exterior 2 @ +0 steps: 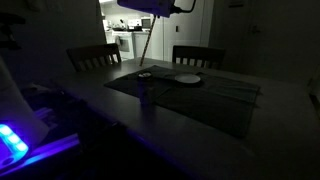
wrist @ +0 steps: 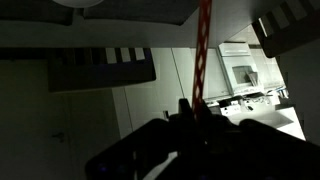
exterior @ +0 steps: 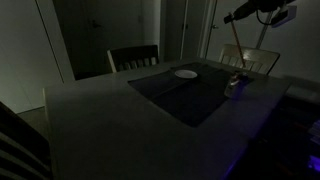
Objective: Put the straw inside the can
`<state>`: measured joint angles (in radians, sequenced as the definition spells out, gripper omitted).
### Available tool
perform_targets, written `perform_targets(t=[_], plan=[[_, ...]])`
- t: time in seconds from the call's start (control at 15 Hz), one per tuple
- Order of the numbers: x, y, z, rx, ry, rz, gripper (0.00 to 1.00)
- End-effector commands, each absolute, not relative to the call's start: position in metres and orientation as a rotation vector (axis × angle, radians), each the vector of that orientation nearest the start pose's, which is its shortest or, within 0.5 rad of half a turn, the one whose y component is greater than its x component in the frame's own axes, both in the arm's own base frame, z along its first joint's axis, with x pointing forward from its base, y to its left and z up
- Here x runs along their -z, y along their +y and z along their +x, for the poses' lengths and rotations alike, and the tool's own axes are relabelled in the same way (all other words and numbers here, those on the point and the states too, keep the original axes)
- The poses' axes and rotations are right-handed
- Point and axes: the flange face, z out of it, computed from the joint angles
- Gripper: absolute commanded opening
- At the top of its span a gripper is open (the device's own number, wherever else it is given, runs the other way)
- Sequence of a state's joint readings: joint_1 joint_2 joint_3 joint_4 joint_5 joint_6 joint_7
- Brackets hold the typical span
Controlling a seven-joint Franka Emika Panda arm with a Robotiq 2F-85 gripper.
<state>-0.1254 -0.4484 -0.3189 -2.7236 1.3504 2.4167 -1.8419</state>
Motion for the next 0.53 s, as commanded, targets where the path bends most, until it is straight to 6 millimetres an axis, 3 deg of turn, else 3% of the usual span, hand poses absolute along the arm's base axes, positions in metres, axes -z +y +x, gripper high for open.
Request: perform_targets(t=[0.0, 0.47], plan=[[-0.356, -0.157, 0.366, 1.312, -0.433, -2.418, 0.02], [-0.333, -0.159, 0.370, 1.326, -0.369, -2.487, 0.02]])
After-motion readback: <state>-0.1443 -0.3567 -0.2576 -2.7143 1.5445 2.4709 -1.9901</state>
